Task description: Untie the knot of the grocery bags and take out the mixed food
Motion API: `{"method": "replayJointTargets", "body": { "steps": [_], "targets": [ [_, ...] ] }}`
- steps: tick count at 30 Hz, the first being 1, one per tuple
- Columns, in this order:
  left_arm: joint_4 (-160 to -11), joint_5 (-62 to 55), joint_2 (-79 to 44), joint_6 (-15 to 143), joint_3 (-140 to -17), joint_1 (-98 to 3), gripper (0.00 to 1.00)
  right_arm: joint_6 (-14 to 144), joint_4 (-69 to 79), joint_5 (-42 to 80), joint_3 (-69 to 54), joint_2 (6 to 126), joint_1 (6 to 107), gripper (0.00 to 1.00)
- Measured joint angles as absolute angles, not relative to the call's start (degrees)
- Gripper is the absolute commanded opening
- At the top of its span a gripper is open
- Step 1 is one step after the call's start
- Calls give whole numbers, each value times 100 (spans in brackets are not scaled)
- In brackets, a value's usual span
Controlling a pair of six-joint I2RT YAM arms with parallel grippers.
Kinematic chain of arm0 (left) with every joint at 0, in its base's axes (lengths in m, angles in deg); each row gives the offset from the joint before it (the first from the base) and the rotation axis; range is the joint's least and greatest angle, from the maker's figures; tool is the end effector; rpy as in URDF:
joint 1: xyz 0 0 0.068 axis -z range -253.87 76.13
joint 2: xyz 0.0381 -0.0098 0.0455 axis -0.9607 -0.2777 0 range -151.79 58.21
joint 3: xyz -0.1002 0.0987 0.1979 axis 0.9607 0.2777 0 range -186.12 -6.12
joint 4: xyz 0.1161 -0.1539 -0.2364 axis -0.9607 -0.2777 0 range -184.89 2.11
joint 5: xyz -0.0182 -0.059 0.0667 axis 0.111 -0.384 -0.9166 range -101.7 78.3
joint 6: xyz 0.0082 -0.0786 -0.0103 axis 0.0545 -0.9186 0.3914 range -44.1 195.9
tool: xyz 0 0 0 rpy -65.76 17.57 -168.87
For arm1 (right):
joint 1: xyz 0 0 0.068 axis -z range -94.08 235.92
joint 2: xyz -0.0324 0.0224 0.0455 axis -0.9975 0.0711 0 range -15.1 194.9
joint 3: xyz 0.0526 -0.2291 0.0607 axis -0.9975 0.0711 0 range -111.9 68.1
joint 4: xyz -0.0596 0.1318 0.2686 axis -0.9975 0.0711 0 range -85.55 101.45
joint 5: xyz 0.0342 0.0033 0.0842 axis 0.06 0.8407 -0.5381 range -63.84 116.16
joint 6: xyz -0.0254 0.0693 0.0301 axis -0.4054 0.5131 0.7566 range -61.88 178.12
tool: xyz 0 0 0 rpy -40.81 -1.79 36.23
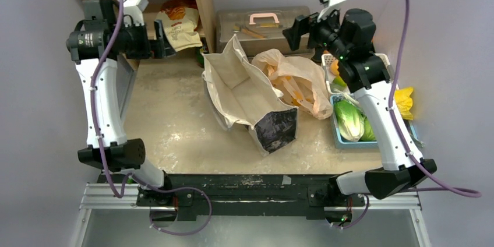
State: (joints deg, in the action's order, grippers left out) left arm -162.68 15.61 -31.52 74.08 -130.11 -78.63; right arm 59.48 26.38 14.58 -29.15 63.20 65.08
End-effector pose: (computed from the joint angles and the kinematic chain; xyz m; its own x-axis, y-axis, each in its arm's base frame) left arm 0.3298 -0.0042 0.4720 -0.6561 -0.0829 -0.7501 0.2531 0.9122 -0.3222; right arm 0.3406 0.1445 0.4854 -0.0614 0.0015 -0.9981 -0.5347 0.8444 0.0342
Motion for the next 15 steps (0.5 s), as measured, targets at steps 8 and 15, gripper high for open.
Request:
{"method": "replayJointTargets", "body": {
  "steps": [8, 15],
  "targets": [
    [-16464, 1261, -3469, 7427, -12831, -8761, 100, 6010, 3062, 1469, -2496, 6161, 7819, 99],
    [-16392, 1054, -3371, 7454, -12403, -8735, 100, 6049, 3158, 1461, -1615, 5979, 7981, 99]
  ]
}}
